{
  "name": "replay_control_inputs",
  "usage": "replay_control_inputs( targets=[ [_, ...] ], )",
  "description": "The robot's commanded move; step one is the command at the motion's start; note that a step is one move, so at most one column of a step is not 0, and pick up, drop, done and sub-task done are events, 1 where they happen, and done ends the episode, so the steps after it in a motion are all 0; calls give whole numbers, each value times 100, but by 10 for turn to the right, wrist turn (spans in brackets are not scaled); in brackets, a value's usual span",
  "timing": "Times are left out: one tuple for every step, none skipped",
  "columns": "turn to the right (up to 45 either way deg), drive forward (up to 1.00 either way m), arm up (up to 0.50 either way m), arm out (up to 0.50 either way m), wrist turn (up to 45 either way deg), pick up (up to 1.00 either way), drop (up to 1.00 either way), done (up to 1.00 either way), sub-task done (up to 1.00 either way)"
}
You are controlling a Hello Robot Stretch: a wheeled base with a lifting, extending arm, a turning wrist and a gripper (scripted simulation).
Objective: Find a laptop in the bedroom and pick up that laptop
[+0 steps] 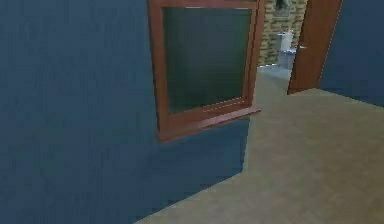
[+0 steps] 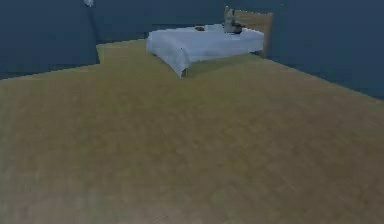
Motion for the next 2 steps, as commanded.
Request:
replay_control_inputs(
  targets=[
    [450,0,0,0,0,0,0,0,0],
    [60,0,0,0,0,0,0,0,0]
  ],
)
